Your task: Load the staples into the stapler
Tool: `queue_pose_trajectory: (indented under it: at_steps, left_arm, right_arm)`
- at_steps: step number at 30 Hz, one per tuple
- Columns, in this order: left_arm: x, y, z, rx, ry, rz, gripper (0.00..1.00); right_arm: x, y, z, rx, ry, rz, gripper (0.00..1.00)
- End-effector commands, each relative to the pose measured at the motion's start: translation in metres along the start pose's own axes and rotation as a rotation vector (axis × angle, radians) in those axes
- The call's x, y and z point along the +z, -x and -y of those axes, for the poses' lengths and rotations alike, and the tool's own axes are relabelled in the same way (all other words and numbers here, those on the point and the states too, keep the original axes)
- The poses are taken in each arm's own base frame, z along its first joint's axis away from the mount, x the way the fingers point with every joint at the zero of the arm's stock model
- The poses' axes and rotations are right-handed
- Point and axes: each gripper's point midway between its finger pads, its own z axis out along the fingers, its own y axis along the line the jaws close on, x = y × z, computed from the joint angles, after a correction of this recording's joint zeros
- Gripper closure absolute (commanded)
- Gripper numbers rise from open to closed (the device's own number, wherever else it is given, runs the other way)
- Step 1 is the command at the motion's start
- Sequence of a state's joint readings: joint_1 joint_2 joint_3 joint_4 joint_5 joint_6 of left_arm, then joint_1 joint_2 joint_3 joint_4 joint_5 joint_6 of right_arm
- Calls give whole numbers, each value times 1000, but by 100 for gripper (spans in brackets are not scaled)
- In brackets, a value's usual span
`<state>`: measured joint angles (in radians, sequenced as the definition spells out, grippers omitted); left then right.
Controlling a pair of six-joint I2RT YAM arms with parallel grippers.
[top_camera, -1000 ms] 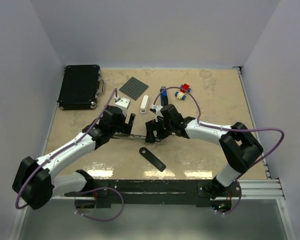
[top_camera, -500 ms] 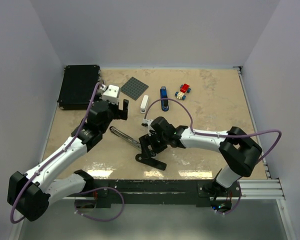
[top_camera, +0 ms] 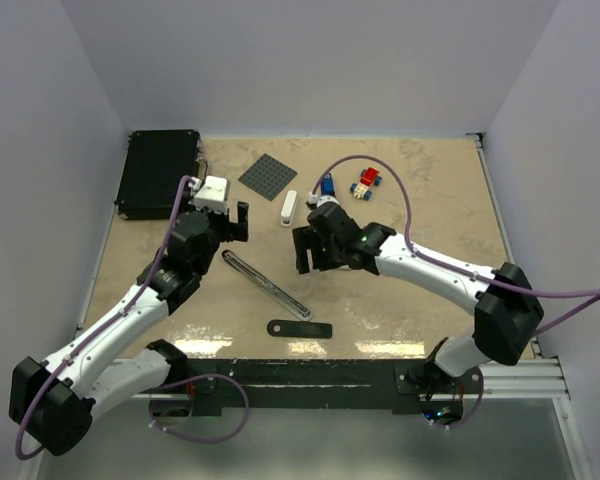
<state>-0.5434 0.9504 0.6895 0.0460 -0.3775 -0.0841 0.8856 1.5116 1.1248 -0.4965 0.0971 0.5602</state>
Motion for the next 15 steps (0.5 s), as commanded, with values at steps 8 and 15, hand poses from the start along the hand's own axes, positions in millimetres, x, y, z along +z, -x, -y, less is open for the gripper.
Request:
queue_pose_trajectory:
  at_steps: [8,15]
  left_arm:
    - [-4,22,-25,-35,138,87,0]
    - [-6,20,-14,-7,118,88,0]
  right_arm:
    - [23,24,91,127,-395,29,42]
    - [40,26,104,182,-466,54,64]
